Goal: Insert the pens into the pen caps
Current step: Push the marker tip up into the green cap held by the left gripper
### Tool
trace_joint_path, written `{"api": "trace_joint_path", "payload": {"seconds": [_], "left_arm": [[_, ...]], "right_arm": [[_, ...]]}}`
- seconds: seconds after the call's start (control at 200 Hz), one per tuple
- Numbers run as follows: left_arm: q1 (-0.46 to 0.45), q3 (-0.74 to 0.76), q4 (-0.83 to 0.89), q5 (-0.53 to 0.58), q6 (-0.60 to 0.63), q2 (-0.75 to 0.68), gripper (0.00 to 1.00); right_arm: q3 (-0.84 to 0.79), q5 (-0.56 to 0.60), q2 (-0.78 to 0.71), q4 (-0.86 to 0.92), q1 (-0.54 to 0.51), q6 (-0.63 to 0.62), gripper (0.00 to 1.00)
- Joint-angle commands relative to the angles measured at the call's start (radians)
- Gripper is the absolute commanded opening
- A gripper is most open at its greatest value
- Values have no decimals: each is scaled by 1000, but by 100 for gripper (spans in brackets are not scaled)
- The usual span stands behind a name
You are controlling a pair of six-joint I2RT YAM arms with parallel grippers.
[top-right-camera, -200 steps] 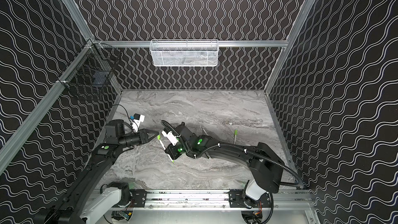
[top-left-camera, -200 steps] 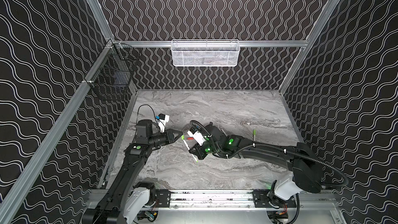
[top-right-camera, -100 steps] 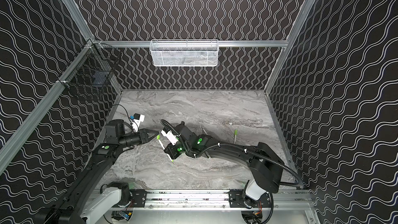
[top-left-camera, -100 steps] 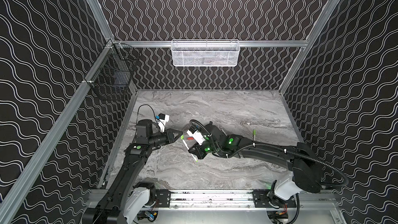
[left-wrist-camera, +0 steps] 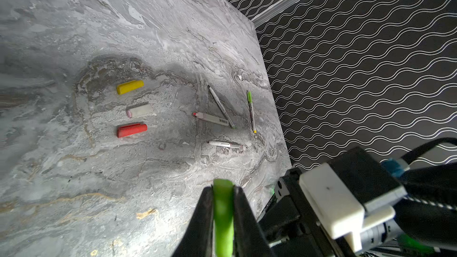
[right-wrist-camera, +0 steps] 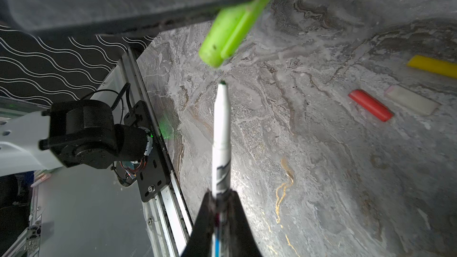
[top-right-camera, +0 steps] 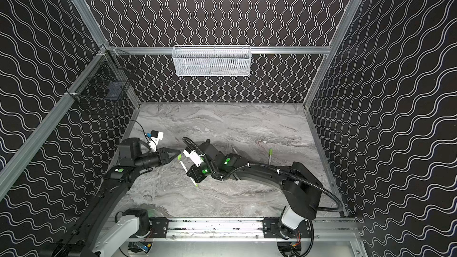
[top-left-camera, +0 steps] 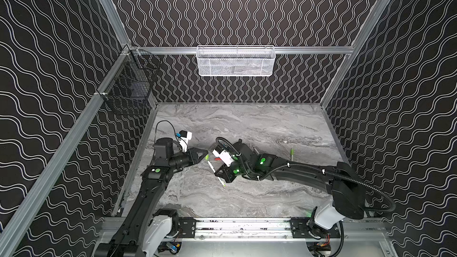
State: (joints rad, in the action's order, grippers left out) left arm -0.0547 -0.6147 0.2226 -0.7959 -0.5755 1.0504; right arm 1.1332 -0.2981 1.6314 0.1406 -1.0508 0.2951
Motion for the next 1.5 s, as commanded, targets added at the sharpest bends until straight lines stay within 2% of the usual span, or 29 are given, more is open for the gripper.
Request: {"api": "trace_joint_path", "payload": {"seconds": [0.0,0.285,0.385,0.621,0.846,1.497], "left_arm": [[13,13,-33,-5,-19,-6,17],[61,70,-80,3,-79,-101,16],[115,81,-84,9,-91,-139,16],[173,92,-124,-41,-110,-142,16],[179,104,-170,-69,-128,-120,16],[181,99,-156,-71,-120,-127,16]], "right_arm": [[-7,-17,-12,-56,0,17,8],[-42,-66,3,-216,0,114,8],[-53,-74,13,-272,-2,147,8],[-50,-72,26,-276,-7,148,8],[-20,-103,53,-287,-11,148,9],[25,-112,102,-291,-12,144,9]]}}
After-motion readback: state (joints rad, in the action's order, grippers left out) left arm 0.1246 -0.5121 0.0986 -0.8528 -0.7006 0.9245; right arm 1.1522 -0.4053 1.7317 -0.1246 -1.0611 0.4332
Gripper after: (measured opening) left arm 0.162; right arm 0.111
